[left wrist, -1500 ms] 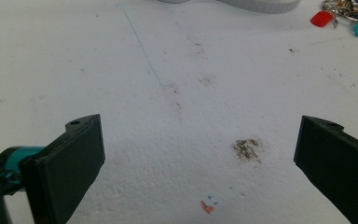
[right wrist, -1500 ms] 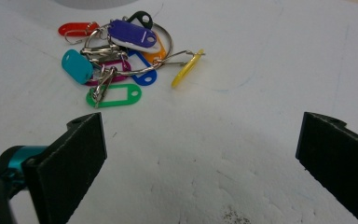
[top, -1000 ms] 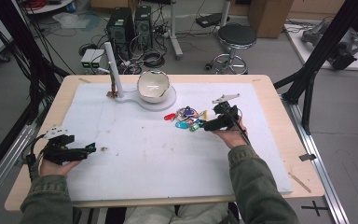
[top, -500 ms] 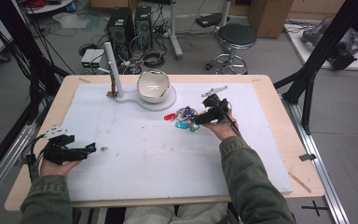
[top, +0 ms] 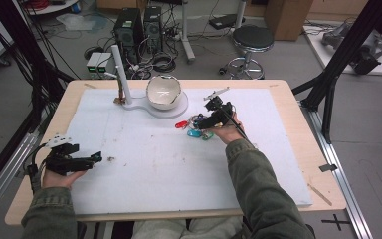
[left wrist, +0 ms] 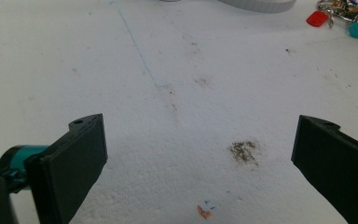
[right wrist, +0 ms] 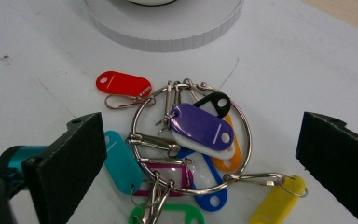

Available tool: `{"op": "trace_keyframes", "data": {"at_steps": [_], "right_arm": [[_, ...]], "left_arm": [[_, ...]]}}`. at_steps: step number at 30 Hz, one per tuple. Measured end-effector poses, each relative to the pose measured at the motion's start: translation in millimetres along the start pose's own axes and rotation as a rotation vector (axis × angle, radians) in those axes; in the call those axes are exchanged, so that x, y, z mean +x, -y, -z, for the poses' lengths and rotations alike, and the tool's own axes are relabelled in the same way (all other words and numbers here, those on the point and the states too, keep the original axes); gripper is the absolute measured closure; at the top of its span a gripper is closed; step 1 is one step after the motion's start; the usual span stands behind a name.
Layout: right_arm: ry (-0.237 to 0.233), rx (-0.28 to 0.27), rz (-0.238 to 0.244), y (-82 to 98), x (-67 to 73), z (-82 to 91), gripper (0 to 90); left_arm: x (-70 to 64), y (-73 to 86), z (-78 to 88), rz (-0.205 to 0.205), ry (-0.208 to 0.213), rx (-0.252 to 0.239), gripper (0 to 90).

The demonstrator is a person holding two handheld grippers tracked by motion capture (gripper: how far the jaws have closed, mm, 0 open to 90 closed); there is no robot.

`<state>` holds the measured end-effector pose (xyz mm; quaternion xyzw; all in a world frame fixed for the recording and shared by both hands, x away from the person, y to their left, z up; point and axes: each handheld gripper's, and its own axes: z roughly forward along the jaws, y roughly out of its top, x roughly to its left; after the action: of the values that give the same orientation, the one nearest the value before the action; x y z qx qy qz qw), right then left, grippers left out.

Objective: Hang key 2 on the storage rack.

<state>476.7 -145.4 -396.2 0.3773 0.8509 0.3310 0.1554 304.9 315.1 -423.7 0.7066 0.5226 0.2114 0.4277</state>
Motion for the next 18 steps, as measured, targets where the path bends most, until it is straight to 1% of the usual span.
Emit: {"op": "trace_keyframes", "data": {"at_steps": [2, 3, 4, 6, 9, 11, 12, 15, 17, 18], "right_arm": [[0.002, 0.006, 0.008, -1.4, -0.9, -3.4, 0.7], [0.0, 0.011, 0.002, -2.2, -0.5, -5.2, 0.7], [0.0, 0.017, 0.011, -2.9, -1.7, -7.0, 0.7], [-0.003, 0.027, -0.001, -4.6, -2.2, -10.0, 0.7], [-0.022, 0.028, -0.012, -7.9, -3.3, -14.9, 0.7], [-0.03, 0.041, -0.03, -9.4, -3.5, -18.1, 0.7], [-0.032, 0.044, -0.03, -9.4, -4.8, -20.1, 0.7], [-0.04, 0.065, -0.081, -7.7, -7.8, -26.3, 0.7], [-0.028, 0.084, -0.116, -6.7, -9.4, -29.8, 0.7], [-0.029, 0.08, -0.117, -6.1, -11.0, -31.7, 0.8]], "left_arm": [[0.1, -0.1, 0.0, -0.002, 0.001, -0.001, 3.7], [0.2, -0.1, 0.1, 0.0, -0.001, -0.002, 3.7], [0.2, -0.2, 0.2, 0.003, -0.003, -0.006, 3.7], [0.8, -0.4, 0.8, 0.011, -0.005, -0.014, 3.7], [1.6, -0.9, 1.5, 0.023, 0.0, -0.024, 3.7], [1.7, -0.9, 1.3, 0.021, -0.001, -0.02, 3.7], [1.5, -0.8, 1.1, 0.021, 0.0, -0.017, 3.7], [1.5, -0.9, 0.5, 0.017, 0.001, -0.018, 3.7], [1.9, -1.0, 0.6, 0.018, -0.002, -0.018, 3.7], [2.1, -1.0, 0.7, 0.017, -0.003, -0.017, 3.7]]}}
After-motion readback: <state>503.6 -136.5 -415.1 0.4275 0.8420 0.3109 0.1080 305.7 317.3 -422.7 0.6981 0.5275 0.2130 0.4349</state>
